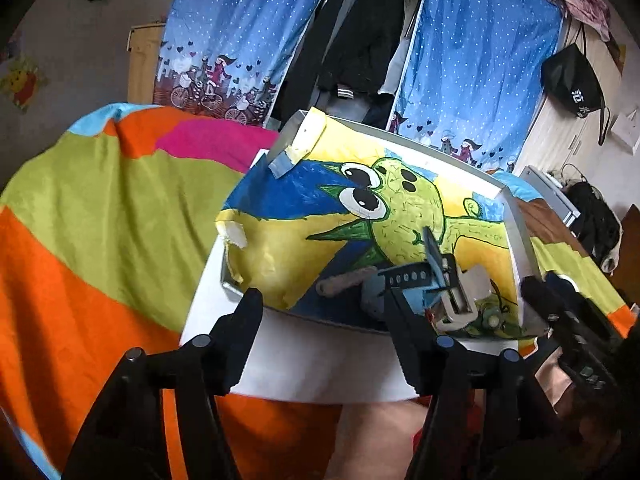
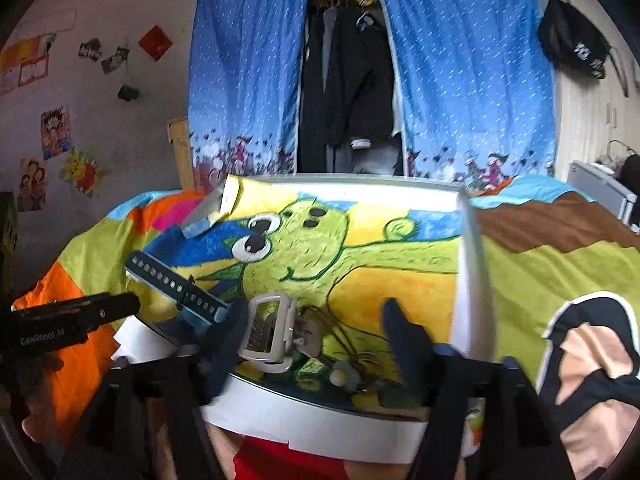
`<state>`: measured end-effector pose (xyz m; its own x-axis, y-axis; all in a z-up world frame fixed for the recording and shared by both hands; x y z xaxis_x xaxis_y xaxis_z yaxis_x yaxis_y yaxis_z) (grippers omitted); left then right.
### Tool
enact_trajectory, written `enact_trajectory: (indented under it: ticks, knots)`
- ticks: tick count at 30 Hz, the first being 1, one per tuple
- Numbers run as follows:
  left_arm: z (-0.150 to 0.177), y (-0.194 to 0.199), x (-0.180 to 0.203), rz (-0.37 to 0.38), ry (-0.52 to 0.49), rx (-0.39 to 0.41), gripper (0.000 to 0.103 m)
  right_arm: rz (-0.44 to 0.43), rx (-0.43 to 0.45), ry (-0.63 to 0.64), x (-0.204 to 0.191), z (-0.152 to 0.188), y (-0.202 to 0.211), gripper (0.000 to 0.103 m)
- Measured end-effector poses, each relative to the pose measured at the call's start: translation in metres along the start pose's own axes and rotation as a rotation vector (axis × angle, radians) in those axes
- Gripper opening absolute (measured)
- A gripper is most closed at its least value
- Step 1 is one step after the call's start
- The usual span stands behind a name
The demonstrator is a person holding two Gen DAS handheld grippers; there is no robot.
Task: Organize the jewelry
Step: 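Carry buckle clip and keyring into the white tray and open both tools, then move both tools back over the remaining jewelry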
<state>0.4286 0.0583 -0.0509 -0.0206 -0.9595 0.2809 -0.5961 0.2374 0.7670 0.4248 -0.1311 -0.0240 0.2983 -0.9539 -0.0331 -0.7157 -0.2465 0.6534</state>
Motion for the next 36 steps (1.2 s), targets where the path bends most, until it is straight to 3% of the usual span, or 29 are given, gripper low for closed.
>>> enact_trajectory:
  ticks: [1,3,5,8,13,19,27,36]
  knots:
    - [0.002,0.006,0.001,-0.007,0.004,0.007,0.067,0.000,0.023,-0.007,0.001,-0.001,0.010,0.091]
    - [0.004,0.022,0.003,-0.017,0.008,0.042,0.082,0.009,0.049,-0.013,0.004,-0.004,0.025,0.096]
    - [0.005,0.038,0.007,-0.026,-0.003,0.078,0.091,0.020,0.075,-0.015,0.006,-0.005,0.040,0.102]
    - [0.009,0.061,0.016,-0.044,-0.031,0.138,0.102,0.021,0.128,-0.021,0.007,-0.006,0.069,0.103]
    - [0.017,0.095,0.026,-0.120,-0.072,0.215,0.102,0.016,0.178,-0.028,0.004,0.001,0.108,0.103]
    - [0.038,0.130,0.040,-0.112,-0.108,0.271,0.102,0.032,0.230,-0.038,0.002,0.019,0.153,0.103]
    - [0.087,0.159,0.050,-0.135,-0.193,0.282,0.102,0.057,0.248,-0.092,0.002,0.061,0.194,0.103]
    - [0.147,0.172,0.040,-0.115,-0.214,0.274,0.102,0.106,0.242,-0.125,0.004,0.116,0.226,0.103]
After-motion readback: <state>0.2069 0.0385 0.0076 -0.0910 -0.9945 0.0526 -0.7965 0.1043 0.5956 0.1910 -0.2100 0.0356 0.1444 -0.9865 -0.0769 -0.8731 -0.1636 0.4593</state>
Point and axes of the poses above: each gripper's, at about its wrist camera, not at the fingertips, and y roughly against the way its jaws point, x to its right, z to its underside, the point moved 10 cm from there along -y, roughly the way its jaws point, and after that the axes turned 11 degrees about -x, right-handed, at the moved point
